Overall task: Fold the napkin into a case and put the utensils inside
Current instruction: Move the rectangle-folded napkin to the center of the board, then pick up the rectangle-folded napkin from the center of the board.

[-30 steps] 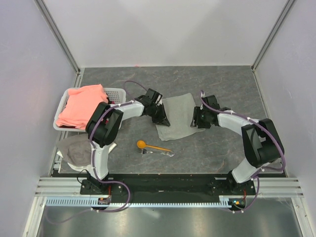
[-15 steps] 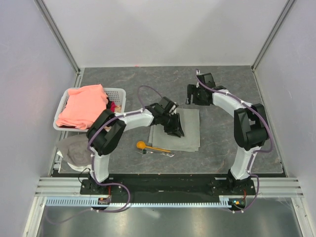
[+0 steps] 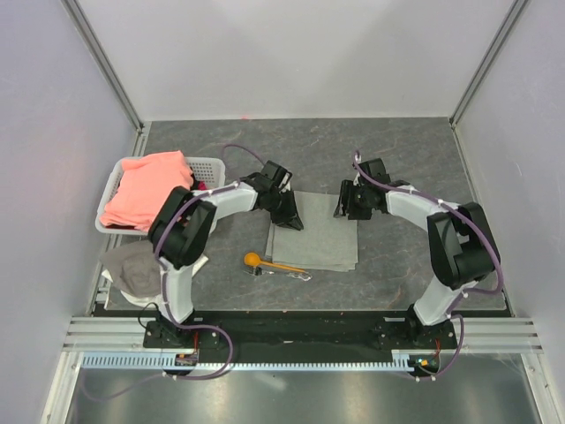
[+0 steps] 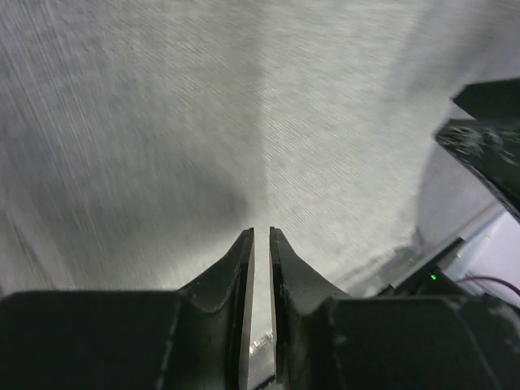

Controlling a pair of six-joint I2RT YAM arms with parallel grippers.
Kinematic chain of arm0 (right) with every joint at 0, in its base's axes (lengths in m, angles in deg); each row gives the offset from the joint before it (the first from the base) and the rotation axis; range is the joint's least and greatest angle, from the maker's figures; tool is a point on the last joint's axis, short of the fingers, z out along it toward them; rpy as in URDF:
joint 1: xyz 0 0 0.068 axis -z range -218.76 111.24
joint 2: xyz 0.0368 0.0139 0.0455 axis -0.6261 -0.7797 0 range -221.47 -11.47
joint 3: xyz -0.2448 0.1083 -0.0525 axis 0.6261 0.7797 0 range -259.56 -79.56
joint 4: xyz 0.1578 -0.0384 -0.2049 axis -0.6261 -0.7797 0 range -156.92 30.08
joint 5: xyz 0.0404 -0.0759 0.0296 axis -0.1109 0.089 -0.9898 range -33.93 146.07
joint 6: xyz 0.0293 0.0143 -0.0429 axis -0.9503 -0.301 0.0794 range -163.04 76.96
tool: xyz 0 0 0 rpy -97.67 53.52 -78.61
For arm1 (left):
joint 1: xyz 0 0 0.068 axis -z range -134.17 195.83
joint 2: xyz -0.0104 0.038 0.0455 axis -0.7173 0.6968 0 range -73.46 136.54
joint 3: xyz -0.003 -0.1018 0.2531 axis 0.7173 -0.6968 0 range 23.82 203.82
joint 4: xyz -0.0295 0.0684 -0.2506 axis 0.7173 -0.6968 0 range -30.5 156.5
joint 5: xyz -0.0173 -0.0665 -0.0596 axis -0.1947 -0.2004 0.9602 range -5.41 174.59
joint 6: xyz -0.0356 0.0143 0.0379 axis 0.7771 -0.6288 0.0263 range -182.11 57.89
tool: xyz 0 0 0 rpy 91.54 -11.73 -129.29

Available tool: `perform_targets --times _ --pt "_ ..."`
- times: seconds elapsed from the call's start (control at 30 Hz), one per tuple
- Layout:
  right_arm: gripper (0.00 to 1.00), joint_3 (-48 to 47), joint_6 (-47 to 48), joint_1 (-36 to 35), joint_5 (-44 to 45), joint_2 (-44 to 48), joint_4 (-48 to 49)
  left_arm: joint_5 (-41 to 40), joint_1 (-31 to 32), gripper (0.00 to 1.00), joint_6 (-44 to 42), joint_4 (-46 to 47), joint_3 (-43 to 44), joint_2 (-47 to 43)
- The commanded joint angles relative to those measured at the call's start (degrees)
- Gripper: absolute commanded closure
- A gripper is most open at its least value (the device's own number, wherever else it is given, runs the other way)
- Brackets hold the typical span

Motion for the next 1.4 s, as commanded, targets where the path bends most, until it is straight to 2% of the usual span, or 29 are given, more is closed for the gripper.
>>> perform_targets --times 0.0,0.2,0.27,0.3,0.37,0.47,0.5,0.6,0.73,0.8,1.07,1.2,1.27,1.37 --pt "0.43 -3.3 -1.5 0.2 0.7 -5.0 5.9 -1.7 -0.7 0.81 -0.7 -1.0 6.5 6.0" --pt "0.43 -14.4 2.4 1.0 3.7 -15.6 4.9 1.8 -2.8 0.81 0.4 -2.7 16.3 13.7" --pt "0.42 -19.3 4.1 1.0 5.6 -17.0 0.3 1.3 -3.2 0.79 0.0 -3.2 17.7 13.1" --pt "0.40 -19.8 4.3 1.0 5.9 -16.4 -0.5 0.7 -3.2 0.75 -0.5 -3.5 17.5 11.1" --pt "0.36 -18.8 4.3 1.0 8.1 -12.7 -3.1 -0.5 -3.2 0.71 -2.2 -4.4 15.1 7.8" --pt "0.19 -13.5 2.7 1.0 9.6 -5.9 -6.3 -0.9 -3.2 0.64 -3.7 -4.6 8.7 -0.2" --pt "0.13 -11.6 1.7 1.0 9.6 -4.1 -7.1 -0.9 -3.1 0.57 -3.7 -4.6 4.8 -2.6" --pt "0.09 -4.6 -1.9 1.1 10.1 2.1 -7.8 -0.2 -2.2 0.53 -3.1 -4.6 -2.9 -10.3" --pt "0.09 1.9 -5.3 1.2 13.7 8.7 -8.9 -0.9 -1.8 0.54 -0.1 -5.2 -10.8 -19.2" --pt "0.11 3.6 -6.1 1.2 16.2 10.4 -8.7 -1.9 -1.5 0.55 1.4 -6.1 -13.3 -20.8" --pt "0.24 6.8 -8.6 2.7 13.5 9.6 -7.0 -6.0 -0.8 0.60 5.1 -8.1 -12.1 -17.1" --pt "0.28 7.9 -8.1 4.0 12.4 8.6 -5.4 -7.4 -0.8 0.60 5.2 -8.2 -10.6 -15.5" --pt "0.33 8.4 -7.9 4.8 11.5 8.0 -4.8 -7.2 -0.7 0.61 5.1 -8.1 -10.3 -14.8" --pt "0.35 9.0 -7.7 6.0 9.1 7.2 -3.6 -7.3 -0.7 0.60 5.1 -7.8 -10.4 -13.5"
